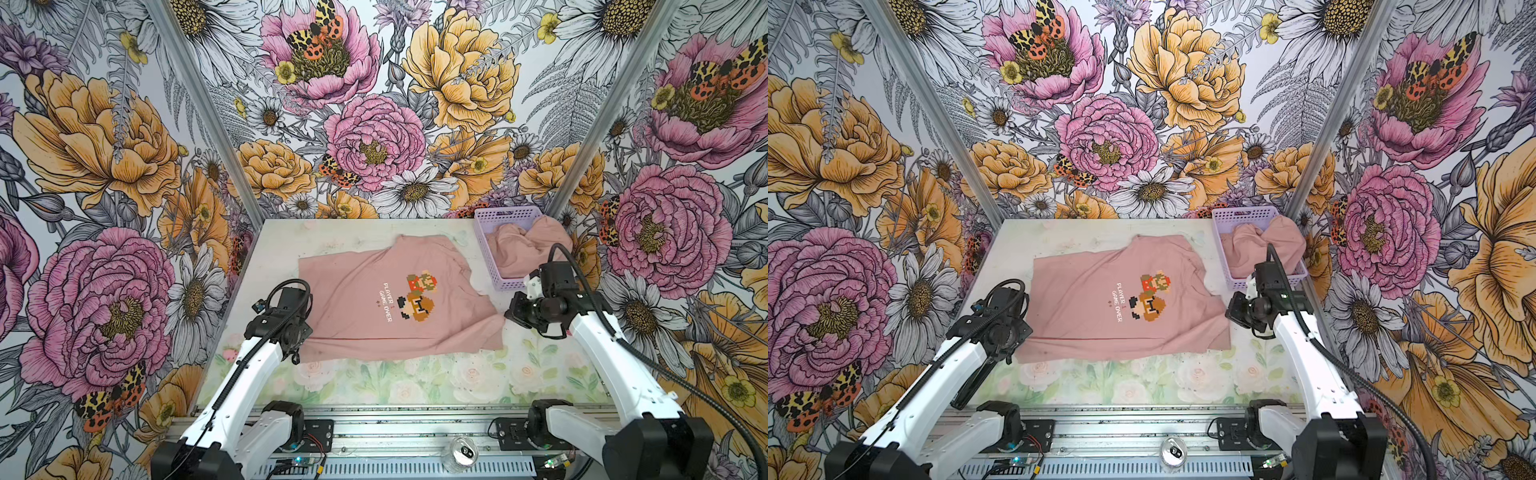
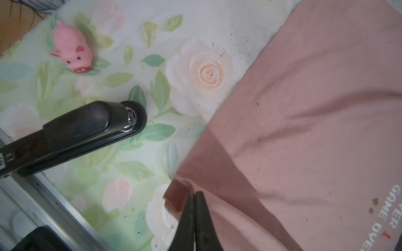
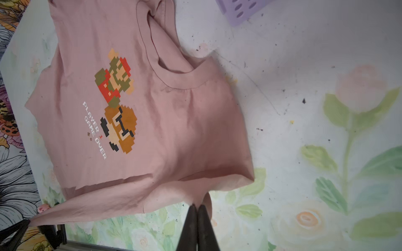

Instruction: Fold and stack the mixed laundry pile

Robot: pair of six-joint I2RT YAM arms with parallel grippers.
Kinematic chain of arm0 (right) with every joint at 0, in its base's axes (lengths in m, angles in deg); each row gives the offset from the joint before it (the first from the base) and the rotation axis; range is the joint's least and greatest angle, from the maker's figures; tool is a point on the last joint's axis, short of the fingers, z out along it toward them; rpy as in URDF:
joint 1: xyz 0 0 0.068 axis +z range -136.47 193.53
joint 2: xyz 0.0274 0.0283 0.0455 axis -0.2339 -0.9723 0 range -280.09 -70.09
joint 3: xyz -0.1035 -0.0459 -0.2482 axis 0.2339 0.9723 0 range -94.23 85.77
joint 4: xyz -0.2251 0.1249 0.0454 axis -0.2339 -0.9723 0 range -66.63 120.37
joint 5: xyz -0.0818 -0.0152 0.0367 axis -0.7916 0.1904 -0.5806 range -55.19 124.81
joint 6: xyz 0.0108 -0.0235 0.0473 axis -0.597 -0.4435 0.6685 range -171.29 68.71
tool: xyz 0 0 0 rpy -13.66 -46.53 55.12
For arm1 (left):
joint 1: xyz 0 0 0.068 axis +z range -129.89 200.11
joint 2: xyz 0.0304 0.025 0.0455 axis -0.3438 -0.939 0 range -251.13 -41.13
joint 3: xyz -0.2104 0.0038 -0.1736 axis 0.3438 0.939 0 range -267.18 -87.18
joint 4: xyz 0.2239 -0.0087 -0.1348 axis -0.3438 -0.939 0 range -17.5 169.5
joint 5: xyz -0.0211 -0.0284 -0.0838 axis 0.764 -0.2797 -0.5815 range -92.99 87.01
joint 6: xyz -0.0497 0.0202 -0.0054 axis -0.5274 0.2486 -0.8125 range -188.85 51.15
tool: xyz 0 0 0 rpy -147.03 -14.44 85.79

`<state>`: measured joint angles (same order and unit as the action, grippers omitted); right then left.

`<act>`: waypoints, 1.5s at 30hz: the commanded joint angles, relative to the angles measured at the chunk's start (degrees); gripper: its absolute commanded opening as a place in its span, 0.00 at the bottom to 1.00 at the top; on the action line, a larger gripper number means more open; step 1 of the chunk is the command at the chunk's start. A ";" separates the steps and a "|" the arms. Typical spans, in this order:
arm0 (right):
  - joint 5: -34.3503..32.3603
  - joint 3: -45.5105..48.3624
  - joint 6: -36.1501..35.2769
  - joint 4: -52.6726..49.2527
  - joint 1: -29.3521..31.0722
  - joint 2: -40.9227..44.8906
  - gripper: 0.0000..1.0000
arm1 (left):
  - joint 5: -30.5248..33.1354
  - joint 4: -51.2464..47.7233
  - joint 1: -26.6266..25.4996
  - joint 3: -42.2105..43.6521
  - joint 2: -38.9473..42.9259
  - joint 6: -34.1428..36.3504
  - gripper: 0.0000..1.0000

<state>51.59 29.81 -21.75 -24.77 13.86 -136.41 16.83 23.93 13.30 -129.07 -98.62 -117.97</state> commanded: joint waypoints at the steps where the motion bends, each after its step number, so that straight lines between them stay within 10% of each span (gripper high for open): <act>1: -4.81 -4.57 0.33 4.58 0.63 -4.07 0.00 | -0.77 8.36 3.46 0.14 -2.07 5.19 0.00; 14: -7.19 -16.37 -1.59 6.59 2.08 -22.93 0.00 | -6.36 19.42 8.19 -0.30 -12.08 11.27 0.00; 45: -9.39 -27.15 -1.34 11.89 3.61 -37.77 0.00 | -5.14 25.73 9.08 -2.82 -21.60 14.67 0.00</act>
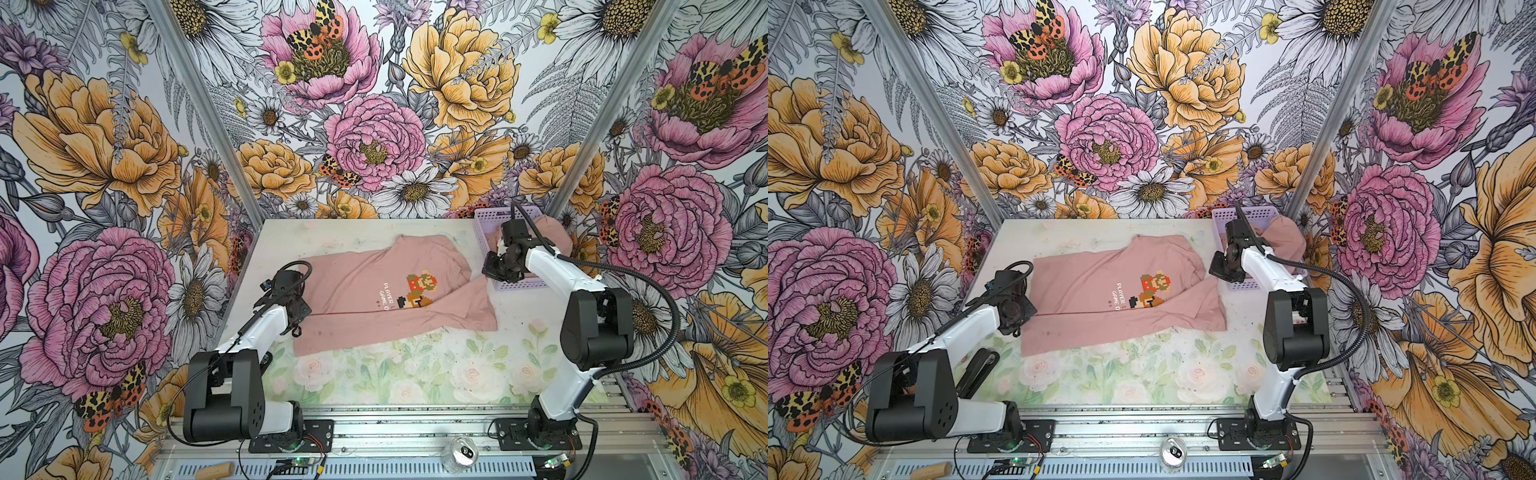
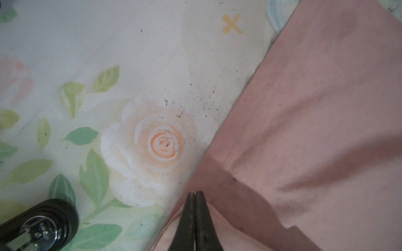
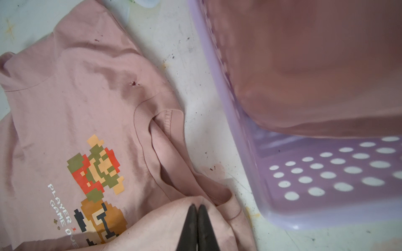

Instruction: Fold and stack the mixed laundry pile

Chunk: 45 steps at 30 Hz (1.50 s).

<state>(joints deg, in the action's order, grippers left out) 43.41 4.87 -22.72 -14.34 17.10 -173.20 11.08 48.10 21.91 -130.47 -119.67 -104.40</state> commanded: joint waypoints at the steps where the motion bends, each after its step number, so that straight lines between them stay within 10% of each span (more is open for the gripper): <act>1: -1.29 -2.45 -0.37 1.54 0.38 -1.24 0.00 | 0.61 1.61 0.47 -1.32 -0.80 1.18 0.00; 21: -0.36 -9.66 -1.92 1.82 2.31 -10.43 0.03 | 1.32 2.88 0.79 -1.54 -4.24 2.59 0.00; 25: -0.54 -9.90 -3.00 1.49 2.69 -7.87 0.36 | 1.88 1.40 0.59 -1.97 -3.07 1.92 0.58; 28: -0.15 -7.89 -2.74 0.03 2.91 -4.31 0.45 | 3.35 -0.71 -0.25 -2.07 0.14 1.46 0.74; 45: 11.82 17.78 9.95 9.77 10.14 3.55 0.54 | 0.00 -7.36 -11.61 2.29 6.84 -6.46 0.78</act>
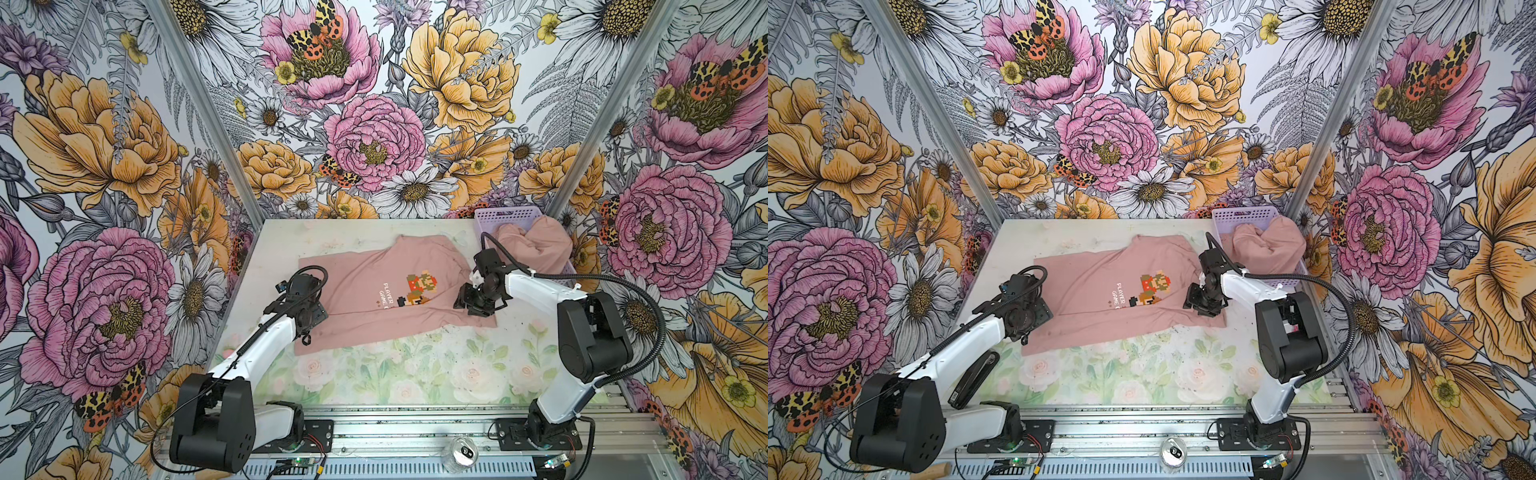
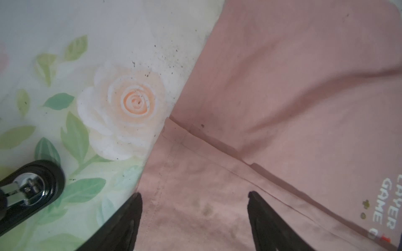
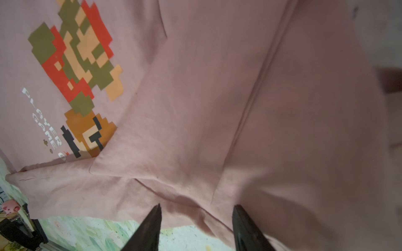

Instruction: Fold and stack the mixed laundry pile

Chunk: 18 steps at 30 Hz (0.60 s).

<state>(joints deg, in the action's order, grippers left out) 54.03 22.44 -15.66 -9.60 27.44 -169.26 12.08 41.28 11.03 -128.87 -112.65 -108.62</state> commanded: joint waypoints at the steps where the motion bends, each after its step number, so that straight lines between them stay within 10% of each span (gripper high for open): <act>1: 1.08 0.35 3.02 5.52 -0.15 -0.85 0.55 | -0.94 -0.42 -1.04 0.66 -0.22 -2.33 0.78; 11: 0.03 -0.37 3.95 7.02 -0.13 -3.48 0.43 | -1.00 -0.10 -1.29 1.99 0.57 -2.48 0.78; 18: -0.26 -1.37 4.57 7.00 -0.14 -2.09 0.09 | -1.22 -0.10 -1.29 2.94 1.30 -2.68 0.78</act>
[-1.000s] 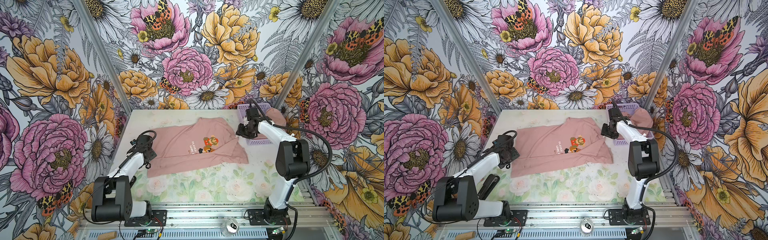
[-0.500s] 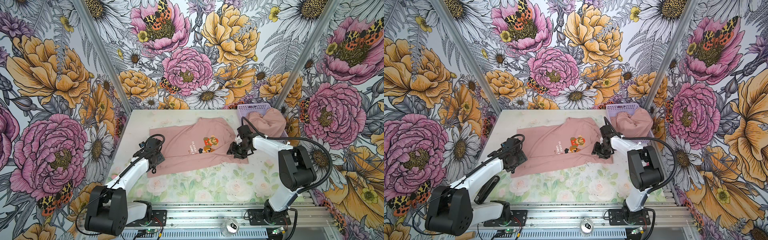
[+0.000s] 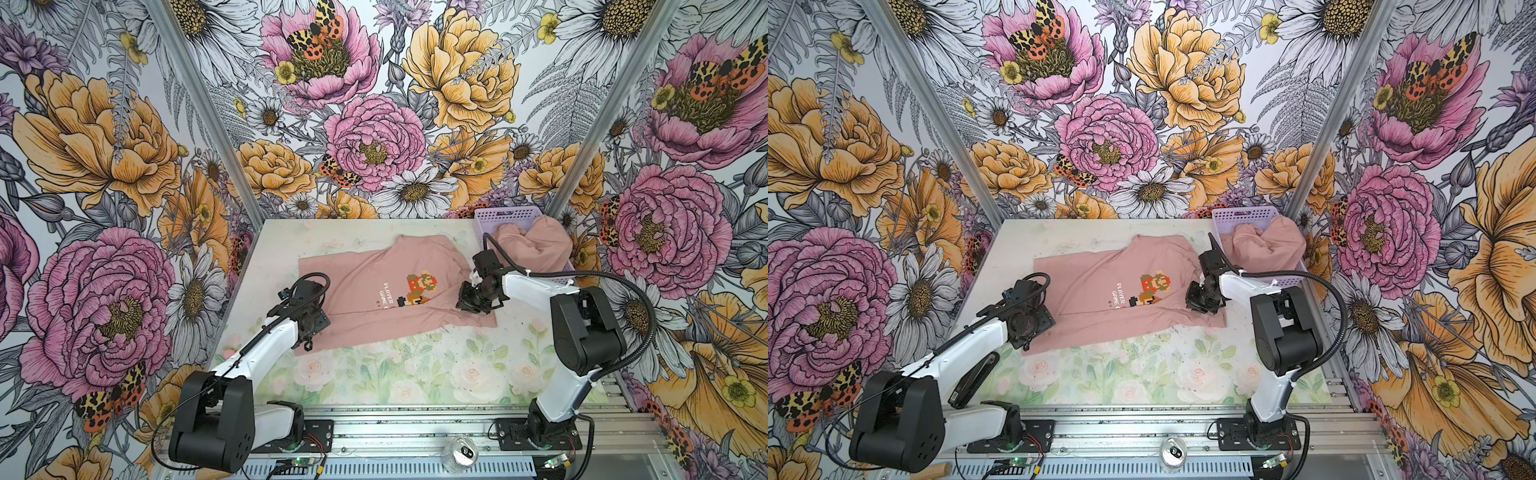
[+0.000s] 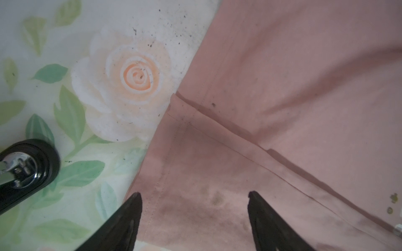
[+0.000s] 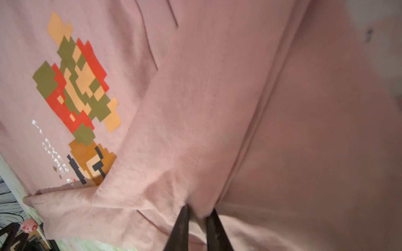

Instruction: Fold and stack the mixed laundry pile

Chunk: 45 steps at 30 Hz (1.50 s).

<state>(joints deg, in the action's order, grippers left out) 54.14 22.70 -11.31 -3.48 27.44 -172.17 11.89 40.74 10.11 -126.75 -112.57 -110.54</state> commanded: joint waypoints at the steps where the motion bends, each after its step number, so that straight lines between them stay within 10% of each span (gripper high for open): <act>1: -0.19 -1.96 0.22 0.89 -0.18 0.82 0.05 | -1.07 0.44 -0.37 0.83 1.14 -0.67 0.78; 28: -0.42 -28.58 -4.65 -2.24 4.18 -17.81 0.00 | -2.48 0.62 -1.07 0.91 -0.37 0.47 0.78; 34: -4.40 -29.58 -8.49 -5.87 3.76 -13.92 0.39 | -6.71 -0.65 -2.73 0.32 -0.26 0.12 0.80; 45: -6.08 -3.54 -8.95 -10.90 0.15 7.63 0.47 | -8.11 -4.61 -5.87 0.68 -2.47 -3.16 0.78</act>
<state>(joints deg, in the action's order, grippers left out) 49.31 13.50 -19.87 -11.70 28.51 -167.93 4.78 36.96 4.29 -126.38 -113.16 -112.51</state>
